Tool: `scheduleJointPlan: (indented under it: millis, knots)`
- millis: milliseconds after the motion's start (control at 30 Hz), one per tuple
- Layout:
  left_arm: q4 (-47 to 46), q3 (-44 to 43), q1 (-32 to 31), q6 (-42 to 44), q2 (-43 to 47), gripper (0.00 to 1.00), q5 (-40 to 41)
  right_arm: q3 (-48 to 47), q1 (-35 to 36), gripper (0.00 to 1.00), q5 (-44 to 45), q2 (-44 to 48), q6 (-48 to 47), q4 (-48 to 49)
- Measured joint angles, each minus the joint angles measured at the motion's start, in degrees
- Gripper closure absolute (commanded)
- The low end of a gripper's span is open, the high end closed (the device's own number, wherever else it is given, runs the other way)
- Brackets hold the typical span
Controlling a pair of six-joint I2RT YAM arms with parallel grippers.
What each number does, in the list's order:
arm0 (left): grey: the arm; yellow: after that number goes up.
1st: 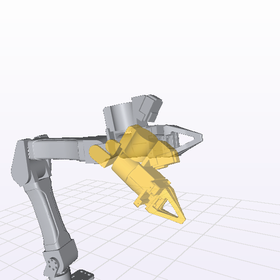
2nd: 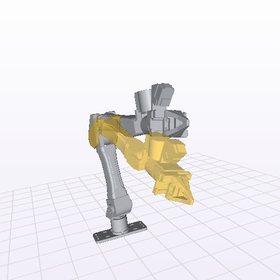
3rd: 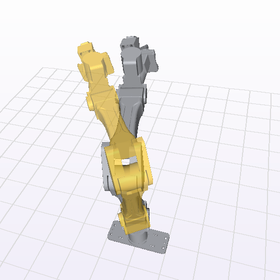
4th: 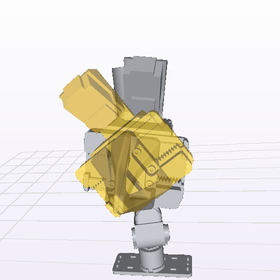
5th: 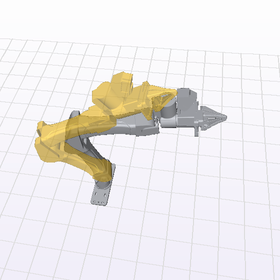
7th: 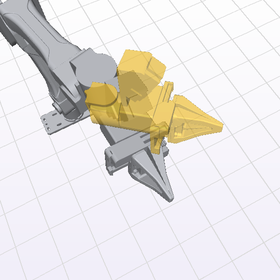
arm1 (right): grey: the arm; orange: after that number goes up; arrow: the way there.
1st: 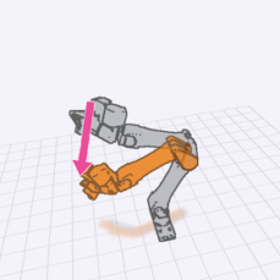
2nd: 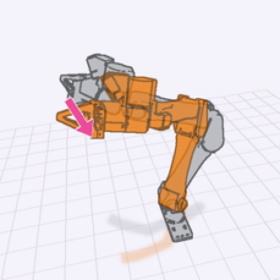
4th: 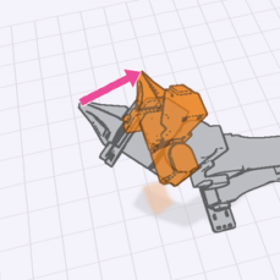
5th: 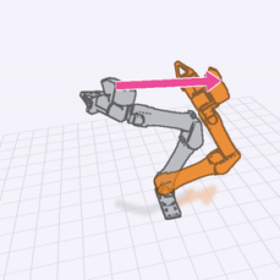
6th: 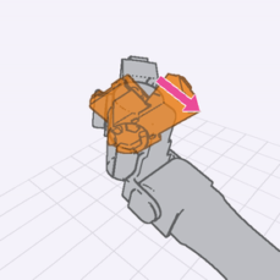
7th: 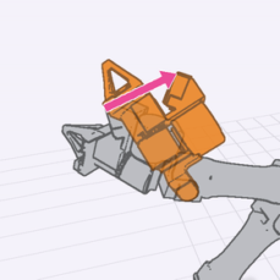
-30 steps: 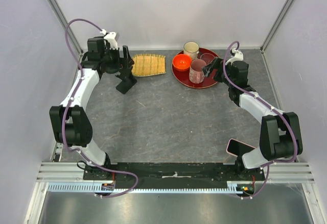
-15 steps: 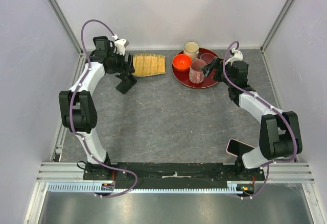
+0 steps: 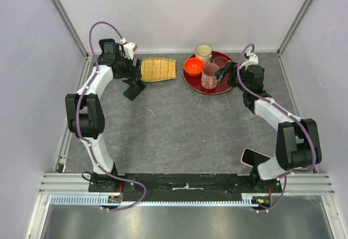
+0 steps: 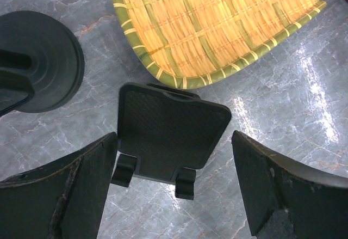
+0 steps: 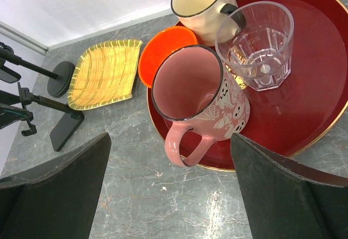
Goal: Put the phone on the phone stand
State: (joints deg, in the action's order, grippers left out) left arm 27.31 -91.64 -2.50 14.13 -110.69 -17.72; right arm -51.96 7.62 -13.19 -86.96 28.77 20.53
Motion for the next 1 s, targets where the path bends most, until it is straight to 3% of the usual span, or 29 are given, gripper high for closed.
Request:
scheduleJointPlan:
  millis: [367,467,567,667,700,833,1000]
  knots:
    - [0.52,-1.79,0.00,0.28,-2.73,0.09,1.09,0.00,0.00,0.02,-0.11,-0.02,0.02,0.42]
    - [0.98,-2.51,0.00,0.28,-3.69,0.14,0.98,0.00,0.00,0.02,-0.13,-0.02,0.00,0.46]
    - [1.09,-2.71,0.00,0.26,-3.91,0.26,0.66,0.00,0.00,0.02,-0.13,-0.02,0.00,0.46]
    - [0.87,-2.71,0.00,0.31,-3.91,0.50,0.70,0.00,0.00,0.02,-0.15,-0.02,0.00,0.46]
    - [0.70,-2.69,0.00,0.17,-3.91,0.65,0.72,0.00,0.00,0.02,-0.17,-0.02,0.02,0.46]
    - [-2.25,0.15,-0.46,-0.83,-2.45,0.96,2.49,0.00,0.00,0.02,-0.31,-0.02,0.00,0.46]
    - [-4.00,5.55,-2.32,-1.97,1.64,0.98,10.69,0.00,0.00,0.02,-0.44,-0.02,0.02,0.48]
